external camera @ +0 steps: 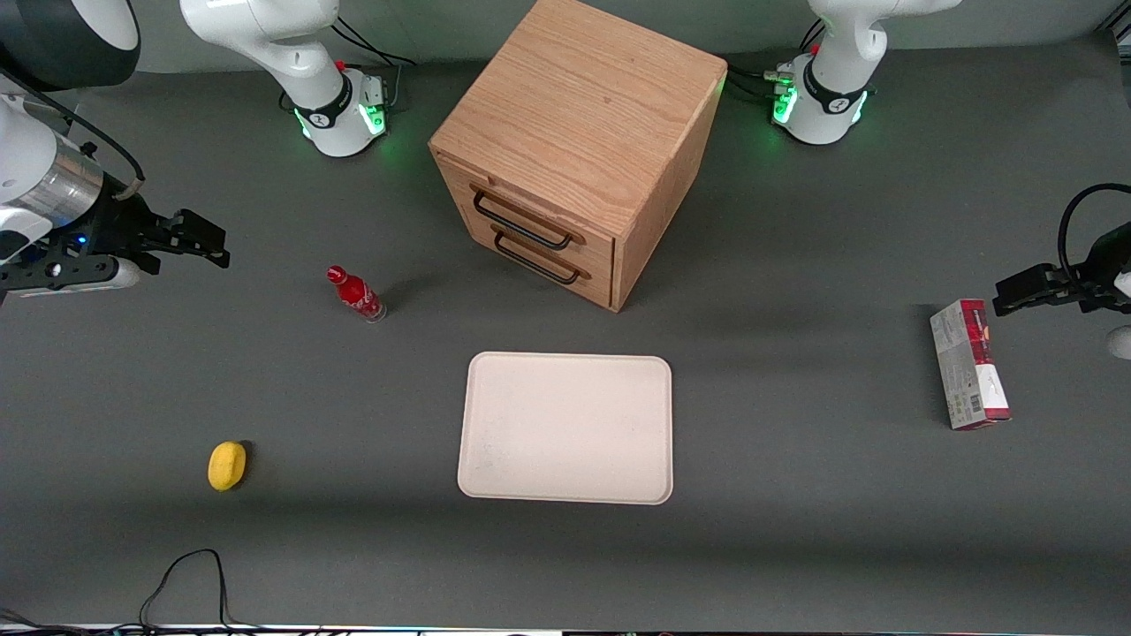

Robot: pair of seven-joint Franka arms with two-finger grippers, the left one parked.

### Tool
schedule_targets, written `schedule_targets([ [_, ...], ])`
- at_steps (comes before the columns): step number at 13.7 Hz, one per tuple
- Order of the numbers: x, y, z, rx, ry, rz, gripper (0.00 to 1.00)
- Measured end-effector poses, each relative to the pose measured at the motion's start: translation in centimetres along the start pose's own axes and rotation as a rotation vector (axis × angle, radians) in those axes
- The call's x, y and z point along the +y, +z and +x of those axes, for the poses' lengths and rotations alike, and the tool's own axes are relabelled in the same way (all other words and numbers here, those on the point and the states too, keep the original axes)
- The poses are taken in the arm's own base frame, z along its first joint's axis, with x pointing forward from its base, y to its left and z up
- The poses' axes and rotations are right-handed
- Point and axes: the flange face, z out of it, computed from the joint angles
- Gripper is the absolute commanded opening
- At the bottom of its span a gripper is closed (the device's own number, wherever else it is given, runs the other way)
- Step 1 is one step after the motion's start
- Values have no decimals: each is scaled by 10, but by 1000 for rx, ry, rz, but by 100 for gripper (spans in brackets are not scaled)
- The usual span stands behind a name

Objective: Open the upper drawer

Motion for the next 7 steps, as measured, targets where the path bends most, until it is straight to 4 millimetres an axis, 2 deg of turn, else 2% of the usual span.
schedule_targets([
  [3, 1, -3, -1, -11, 2, -1, 100],
  [7, -8, 0, 2, -21, -14, -3, 100],
])
